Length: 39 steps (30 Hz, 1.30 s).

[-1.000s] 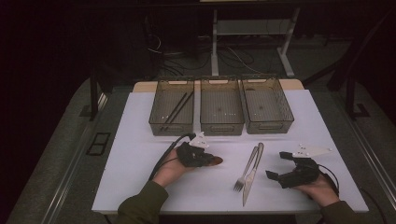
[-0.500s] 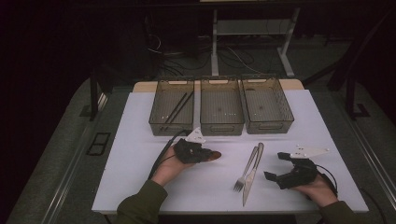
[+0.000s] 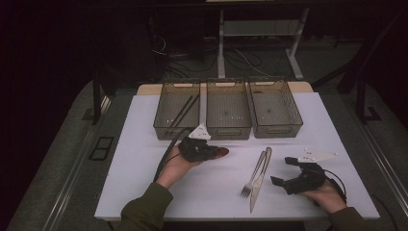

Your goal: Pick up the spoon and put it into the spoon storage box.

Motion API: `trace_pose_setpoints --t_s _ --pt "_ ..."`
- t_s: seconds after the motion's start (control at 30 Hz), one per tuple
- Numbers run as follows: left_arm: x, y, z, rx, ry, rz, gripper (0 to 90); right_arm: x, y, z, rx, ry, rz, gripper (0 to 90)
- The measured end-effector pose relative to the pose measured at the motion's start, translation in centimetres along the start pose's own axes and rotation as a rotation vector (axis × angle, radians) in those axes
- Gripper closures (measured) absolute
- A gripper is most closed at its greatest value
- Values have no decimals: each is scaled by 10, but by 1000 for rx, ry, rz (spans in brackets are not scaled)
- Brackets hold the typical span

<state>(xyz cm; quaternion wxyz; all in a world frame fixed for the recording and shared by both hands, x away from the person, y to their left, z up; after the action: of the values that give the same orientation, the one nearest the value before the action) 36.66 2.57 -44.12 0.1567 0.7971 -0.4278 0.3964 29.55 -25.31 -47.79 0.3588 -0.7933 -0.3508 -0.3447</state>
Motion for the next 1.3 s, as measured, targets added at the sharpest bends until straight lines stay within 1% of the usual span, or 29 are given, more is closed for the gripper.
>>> trace_pose_setpoints --t_s 0.13,0.23,0.33,0.37,0.43,0.53,0.57,0.67,0.73,0.8,0.83,0.9,0.93,1.0,1.07,1.1,1.13,1.17,1.2,1.23,1.3 --pt "13 -5 0 10 17 6 826 0 0 0 0 0 0 10" --pt "25 -9 1 14 33 2 826 0 0 0 2 4 1 10" --pt "37 -13 2 19 42 6 826 1 1 -1 2 8 7 10" --pt "41 -15 3 21 48 13 826 1 0 -1 5 8 20 10" --pt "49 -18 5 24 56 8 826 1 1 -2 3 12 14 10" --pt "61 -22 8 34 70 14 826 1 1 -1 5 12 12 10" --pt "64 -24 9 39 62 22 826 1 1 -1 5 13 13 10" --pt "76 -28 13 41 72 16 826 1 0 -2 6 15 12 10" --pt "84 -32 16 50 72 24 826 1 1 -2 7 16 10 10" --pt "94 -35 18 44 83 20 826 2 1 -3 8 19 10 10" --pt "98 -37 20 48 85 26 826 2 0 -3 9 20 9 10" --pt "106 -40 24 44 87 36 826 2 0 -3 10 22 11 10" --pt "111 -42 26 44 95 25 826 2 0 -3 10 24 12 10" --pt "119 -45 31 48 100 28 825 2 -1 -4 12 26 12 10" --pt "126 -49 36 60 106 27 826 2 -1 -4 12 28 11 10" --pt "129 -52 40 66 102 36 826 2 -1 -4 13 30 10 10" --pt "131 -55 43 80 100 28 825 3 -1 -4 15 29 10 10" --pt "133 -58 47 90 95 33 825 3 -1 -4 17 30 12 10" --pt "134 -61 50 96 90 27 825 3 -1 -5 18 31 12 10" --pt "135 -64 54 106 86 30 826 3 -1 -5 18 33 14 10" --pt "137 -69 62 126 81 17 825 3 -1 -5 19 36 14 10"
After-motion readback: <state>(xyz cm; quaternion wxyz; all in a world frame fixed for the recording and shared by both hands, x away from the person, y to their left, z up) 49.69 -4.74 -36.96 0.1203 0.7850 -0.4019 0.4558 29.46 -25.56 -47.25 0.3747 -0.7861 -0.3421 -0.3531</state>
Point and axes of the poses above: each handheld gripper's, and its own axes: z roughly forward along the jaws, x roughly out of its top, y roughly to its right, the point moved 6 cm from there along z, roughly forward along the jaws, and after that the axes turned 14 degrees about x, right-handed, at the moved point
